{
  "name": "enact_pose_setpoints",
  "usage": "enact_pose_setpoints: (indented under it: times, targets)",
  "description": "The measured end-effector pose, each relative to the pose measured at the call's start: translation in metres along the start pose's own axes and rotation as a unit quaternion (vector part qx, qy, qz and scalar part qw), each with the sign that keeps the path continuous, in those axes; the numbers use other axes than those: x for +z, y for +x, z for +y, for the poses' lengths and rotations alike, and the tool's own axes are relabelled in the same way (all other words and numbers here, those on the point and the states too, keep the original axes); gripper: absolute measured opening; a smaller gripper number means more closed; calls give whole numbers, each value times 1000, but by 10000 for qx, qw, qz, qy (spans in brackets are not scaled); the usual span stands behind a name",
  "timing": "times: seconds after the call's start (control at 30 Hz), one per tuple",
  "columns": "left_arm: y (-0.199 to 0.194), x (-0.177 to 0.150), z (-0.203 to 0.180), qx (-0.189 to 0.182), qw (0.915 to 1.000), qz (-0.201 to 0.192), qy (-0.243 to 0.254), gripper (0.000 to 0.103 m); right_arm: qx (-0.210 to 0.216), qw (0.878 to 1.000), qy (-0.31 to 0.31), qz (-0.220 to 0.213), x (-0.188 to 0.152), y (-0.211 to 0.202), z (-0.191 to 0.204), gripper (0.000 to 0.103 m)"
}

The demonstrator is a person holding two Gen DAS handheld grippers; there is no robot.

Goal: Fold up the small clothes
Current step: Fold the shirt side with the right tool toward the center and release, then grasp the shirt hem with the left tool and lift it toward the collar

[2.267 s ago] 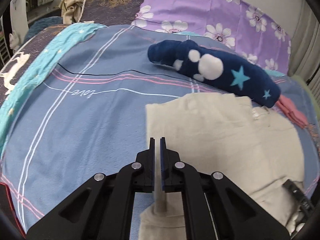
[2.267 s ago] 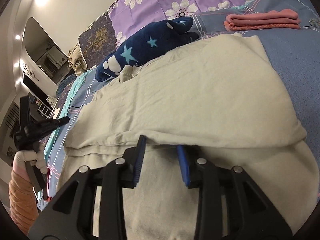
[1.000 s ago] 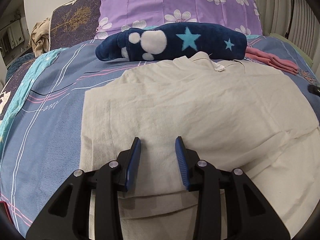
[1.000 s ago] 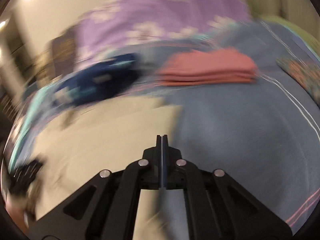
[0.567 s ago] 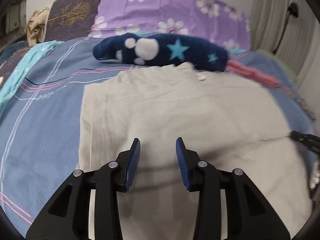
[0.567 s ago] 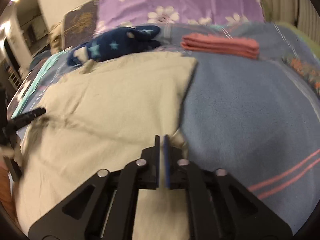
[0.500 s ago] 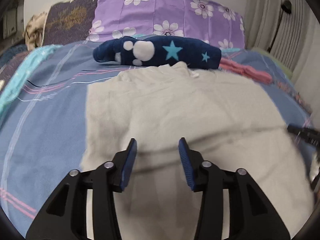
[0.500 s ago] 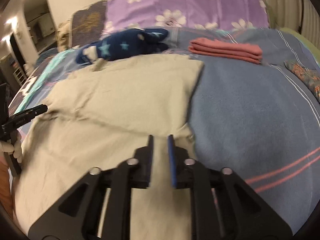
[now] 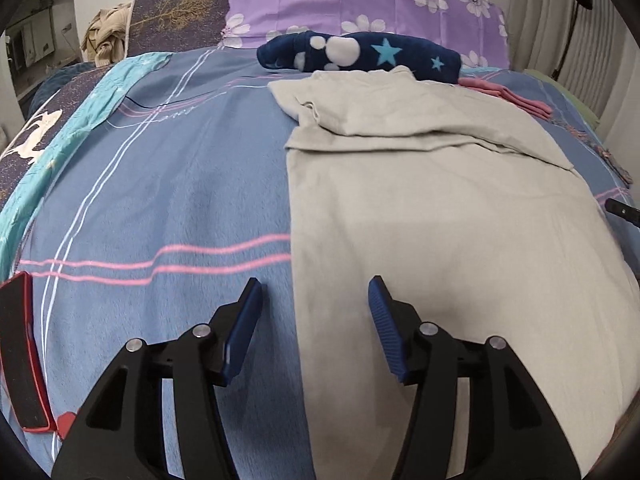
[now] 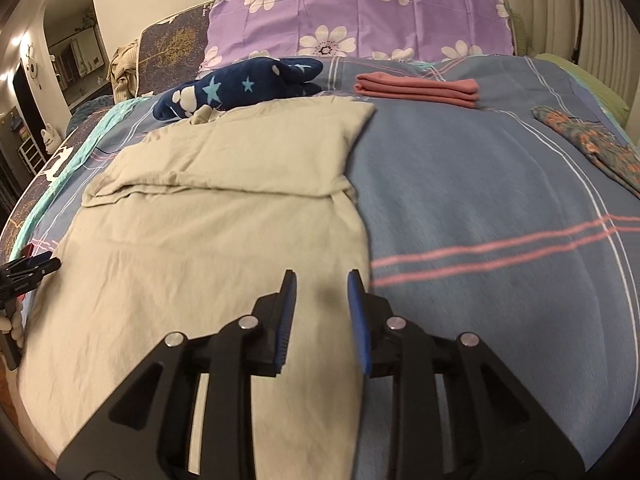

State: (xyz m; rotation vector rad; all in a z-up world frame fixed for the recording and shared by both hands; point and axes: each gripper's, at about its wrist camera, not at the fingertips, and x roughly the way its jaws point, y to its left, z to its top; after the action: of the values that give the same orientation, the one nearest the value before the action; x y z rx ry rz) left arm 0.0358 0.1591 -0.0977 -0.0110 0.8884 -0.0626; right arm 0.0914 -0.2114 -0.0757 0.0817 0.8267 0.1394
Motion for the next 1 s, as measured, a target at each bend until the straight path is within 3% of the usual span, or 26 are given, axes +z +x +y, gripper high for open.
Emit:
enact_pose_setpoints:
  times: [0.27, 0.63, 0.9, 1.0]
  targets:
    - [-16, -24, -10, -379, 9992, 3, 155, 44, -85, 9999, 82, -30, -24, -21, -2, 30]
    - [-47, -65, -13, -888, 9959, 38, 174, 43, -83, 9997, 80, 235, -68, -43, -1, 35]
    - [-76, -102, -14, -1153, 9931, 26, 205, 43, 590, 9963, 503, 374, -113, -84, -29, 38]
    - [-86, -113, -17, -1300, 9911, 48, 285, 43, 1116, 9897, 734, 517, -127, -95, -36, 39]
